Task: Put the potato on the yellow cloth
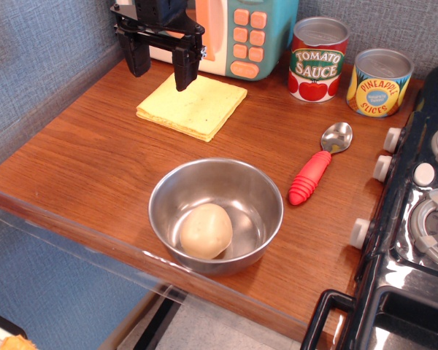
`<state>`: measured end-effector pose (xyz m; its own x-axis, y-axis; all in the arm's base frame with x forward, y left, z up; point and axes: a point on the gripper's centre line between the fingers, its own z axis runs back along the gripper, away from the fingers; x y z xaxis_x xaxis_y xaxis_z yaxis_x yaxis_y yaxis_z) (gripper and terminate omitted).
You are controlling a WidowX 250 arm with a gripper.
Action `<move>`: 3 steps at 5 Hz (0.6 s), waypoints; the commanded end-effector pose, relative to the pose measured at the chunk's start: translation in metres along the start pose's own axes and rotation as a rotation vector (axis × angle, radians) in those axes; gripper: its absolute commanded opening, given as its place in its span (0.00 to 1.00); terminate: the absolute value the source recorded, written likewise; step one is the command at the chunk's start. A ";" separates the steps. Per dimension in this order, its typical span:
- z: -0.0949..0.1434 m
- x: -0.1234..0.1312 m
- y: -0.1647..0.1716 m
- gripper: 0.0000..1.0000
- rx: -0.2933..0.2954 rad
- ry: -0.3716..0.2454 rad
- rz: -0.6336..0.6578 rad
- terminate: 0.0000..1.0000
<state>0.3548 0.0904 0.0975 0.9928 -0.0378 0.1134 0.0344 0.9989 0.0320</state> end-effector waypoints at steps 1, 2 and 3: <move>0.000 0.000 0.000 1.00 0.000 0.000 0.000 0.00; 0.001 0.010 -0.011 1.00 0.018 -0.003 -0.057 0.00; 0.010 0.005 -0.029 1.00 0.004 -0.052 -0.114 0.00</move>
<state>0.3526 0.0583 0.0817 0.9855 -0.1452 0.0873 0.1437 0.9893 0.0238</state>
